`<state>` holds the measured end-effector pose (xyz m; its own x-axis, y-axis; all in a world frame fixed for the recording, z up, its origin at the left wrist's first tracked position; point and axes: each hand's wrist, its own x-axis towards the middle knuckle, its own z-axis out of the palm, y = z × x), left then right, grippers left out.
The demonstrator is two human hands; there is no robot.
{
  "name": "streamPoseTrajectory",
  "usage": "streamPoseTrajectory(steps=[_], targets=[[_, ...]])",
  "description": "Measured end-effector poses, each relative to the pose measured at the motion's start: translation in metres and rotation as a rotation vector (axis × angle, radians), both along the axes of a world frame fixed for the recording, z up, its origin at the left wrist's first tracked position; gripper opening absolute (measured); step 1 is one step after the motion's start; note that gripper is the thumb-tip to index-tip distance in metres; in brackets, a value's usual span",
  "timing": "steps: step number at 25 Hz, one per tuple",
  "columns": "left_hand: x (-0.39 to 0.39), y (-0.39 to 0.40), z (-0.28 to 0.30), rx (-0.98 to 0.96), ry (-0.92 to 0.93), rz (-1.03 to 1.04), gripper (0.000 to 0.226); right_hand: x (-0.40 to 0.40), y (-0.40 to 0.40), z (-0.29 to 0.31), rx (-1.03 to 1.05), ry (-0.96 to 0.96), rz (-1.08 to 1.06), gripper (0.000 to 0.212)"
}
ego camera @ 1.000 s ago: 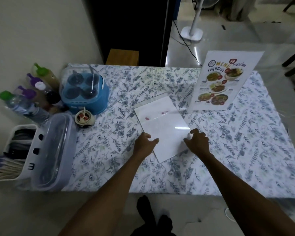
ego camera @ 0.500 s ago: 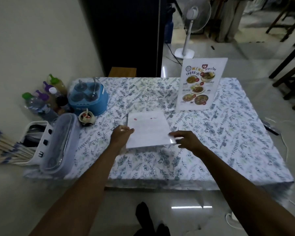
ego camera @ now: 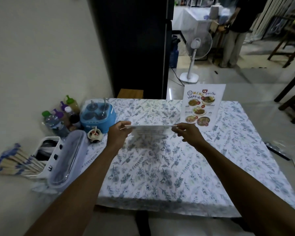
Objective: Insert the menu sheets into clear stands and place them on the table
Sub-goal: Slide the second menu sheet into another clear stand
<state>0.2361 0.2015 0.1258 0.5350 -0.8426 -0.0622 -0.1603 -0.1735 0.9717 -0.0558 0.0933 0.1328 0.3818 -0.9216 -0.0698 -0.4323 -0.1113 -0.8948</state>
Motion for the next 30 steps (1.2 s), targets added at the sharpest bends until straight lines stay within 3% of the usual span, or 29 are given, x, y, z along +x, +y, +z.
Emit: streamPoseTrajectory(steps=[5,12,17,30], targets=[[0.018,-0.058,0.012,-0.06,-0.263,-0.028,0.019,0.021,-0.06,0.015,-0.03,0.016,-0.001,0.026],[0.051,-0.148,0.003,-0.091,-0.259,-0.037,0.018,0.059,-0.14,0.011,-0.088,0.057,-0.031,0.025],[0.069,-0.182,-0.019,-0.037,-0.245,-0.047,0.032,0.069,-0.179,0.001,-0.119,0.137,0.023,0.025],[0.071,-0.202,-0.027,0.007,-0.232,-0.031,0.029,0.078,-0.208,-0.006,-0.13,0.305,0.115,0.03]])
